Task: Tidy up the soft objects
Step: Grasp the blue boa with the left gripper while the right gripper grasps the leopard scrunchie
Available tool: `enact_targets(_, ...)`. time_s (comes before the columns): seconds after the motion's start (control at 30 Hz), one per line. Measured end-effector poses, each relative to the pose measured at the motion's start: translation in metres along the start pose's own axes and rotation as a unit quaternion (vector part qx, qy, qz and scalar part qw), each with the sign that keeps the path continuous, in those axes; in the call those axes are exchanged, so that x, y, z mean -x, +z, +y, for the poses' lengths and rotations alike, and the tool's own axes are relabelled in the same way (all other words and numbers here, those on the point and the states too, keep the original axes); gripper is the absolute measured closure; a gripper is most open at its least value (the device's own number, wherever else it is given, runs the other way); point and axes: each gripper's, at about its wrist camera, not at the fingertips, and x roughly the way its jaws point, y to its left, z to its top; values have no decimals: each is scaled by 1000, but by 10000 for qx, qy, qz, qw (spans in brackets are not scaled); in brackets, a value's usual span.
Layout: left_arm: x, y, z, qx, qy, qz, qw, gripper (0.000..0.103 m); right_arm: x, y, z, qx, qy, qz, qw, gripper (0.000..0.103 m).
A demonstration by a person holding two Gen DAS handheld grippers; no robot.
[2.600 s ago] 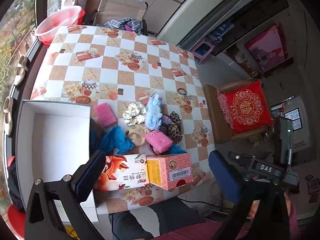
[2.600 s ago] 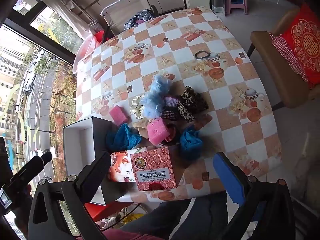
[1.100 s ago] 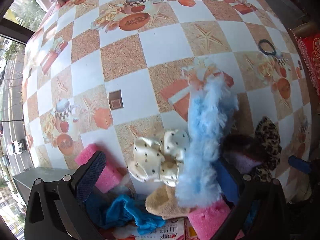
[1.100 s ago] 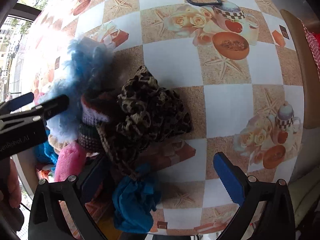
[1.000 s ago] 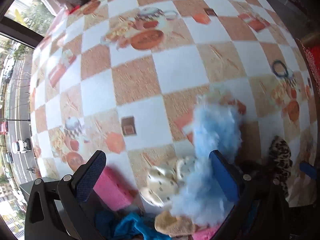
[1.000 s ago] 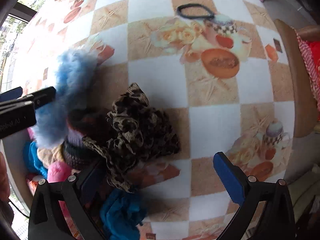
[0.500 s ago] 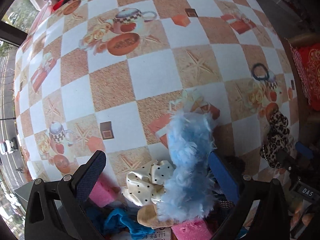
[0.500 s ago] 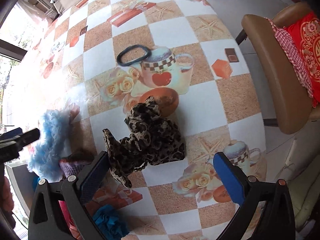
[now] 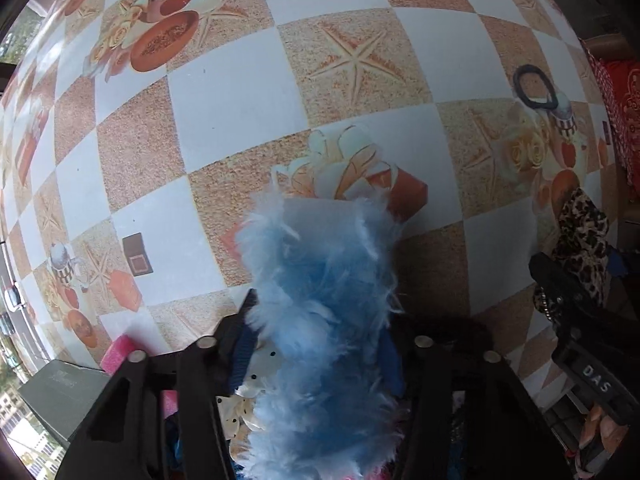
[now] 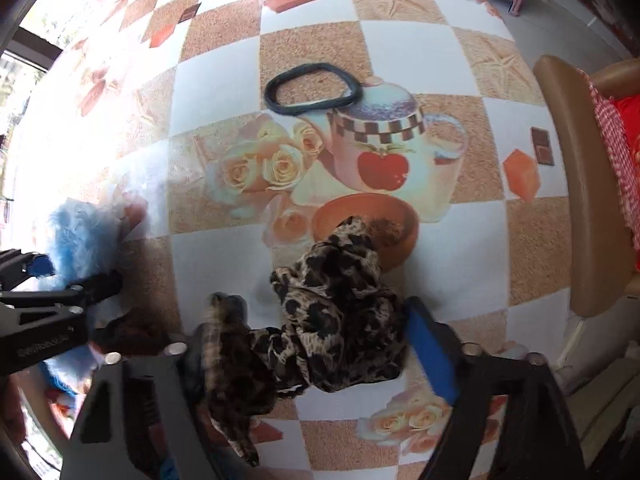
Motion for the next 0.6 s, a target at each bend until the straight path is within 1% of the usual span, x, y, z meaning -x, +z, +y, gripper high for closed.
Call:
enact_targets(0.03,1,1,-2,-57,24,-38,10000,71,4,0,1,51,13,-72,10000,45)
enact_targets(0.07,3,1,-2,-89,-24,-74,9999,72,7,0,0,67,68,-110,9999,64)
enact_targets(0.1,7,1,0,-64,-127,-118,9998,75,9,0,-2,33,170,-85,9998,69)
enact_targets(0.17,17,2,6,26,-304,-223,9993,76,16,1,-6,-51,295,-110,9995,69)
enact_targets(0.2,23,-5,11,61,-329,-319,9989,76,23,-1,-8,-57,324,-165,9993,69)
enact_targets(0.37,52,-15,26,49,-293,-821,9962,76,58,-14,-22,-90,553,-398,9976,70)
enact_targets(0.4,60,-24,25,58,-300,-874,9957,76,63,-15,-23,-88,590,-404,9974,70)
enact_targets(0.43,64,-34,25,70,-308,-926,9952,76,71,-24,-23,-90,617,-428,9971,69)
enact_targets(0.47,68,-38,28,81,-322,-978,9946,76,77,-28,-22,-101,659,-447,9968,69)
enact_targets(0.5,73,-43,31,85,-327,-1037,9940,76,79,-30,-13,-99,695,-452,9965,69)
enact_targets(0.57,83,-58,38,92,-324,-1135,9930,76,90,-40,-9,-69,736,-492,9961,69)
enact_targets(0.6,86,-68,47,98,-344,-1171,9925,76,91,-46,-2,-57,772,-485,9958,69)
